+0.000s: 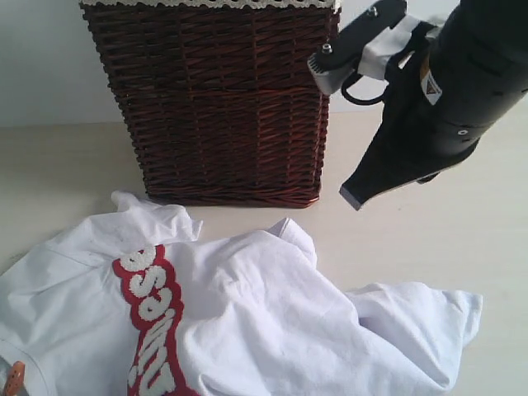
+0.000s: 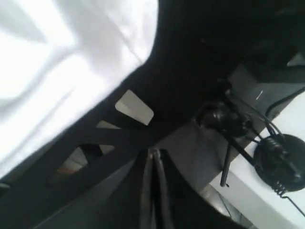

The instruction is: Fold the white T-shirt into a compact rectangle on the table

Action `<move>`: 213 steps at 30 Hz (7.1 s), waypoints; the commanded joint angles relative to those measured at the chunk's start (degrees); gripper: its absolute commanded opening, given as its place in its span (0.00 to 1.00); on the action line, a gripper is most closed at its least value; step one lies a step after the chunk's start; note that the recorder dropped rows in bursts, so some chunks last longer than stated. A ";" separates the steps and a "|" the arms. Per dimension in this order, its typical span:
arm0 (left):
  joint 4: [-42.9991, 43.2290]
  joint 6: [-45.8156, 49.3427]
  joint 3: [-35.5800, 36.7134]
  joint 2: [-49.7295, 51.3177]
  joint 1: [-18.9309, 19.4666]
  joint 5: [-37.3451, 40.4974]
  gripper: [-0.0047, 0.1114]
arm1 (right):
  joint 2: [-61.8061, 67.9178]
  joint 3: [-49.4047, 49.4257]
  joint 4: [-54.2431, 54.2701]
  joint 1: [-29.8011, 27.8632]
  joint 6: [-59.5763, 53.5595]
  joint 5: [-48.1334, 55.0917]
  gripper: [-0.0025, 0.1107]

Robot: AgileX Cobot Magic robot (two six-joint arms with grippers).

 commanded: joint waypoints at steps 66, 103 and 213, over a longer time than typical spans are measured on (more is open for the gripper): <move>22.40 -11.89 -40.88 31.14 55.09 -20.43 0.04 | 7.53 -7.04 22.47 -8.01 -16.80 -5.05 0.09; 1.64 -0.30 -12.13 -2.01 30.14 -3.23 0.04 | 10.89 -9.30 20.70 -18.74 -11.02 -6.81 0.18; 4.32 0.09 -25.39 -13.99 53.90 -25.99 0.04 | 34.01 -0.83 8.36 -0.68 -10.31 -12.56 0.02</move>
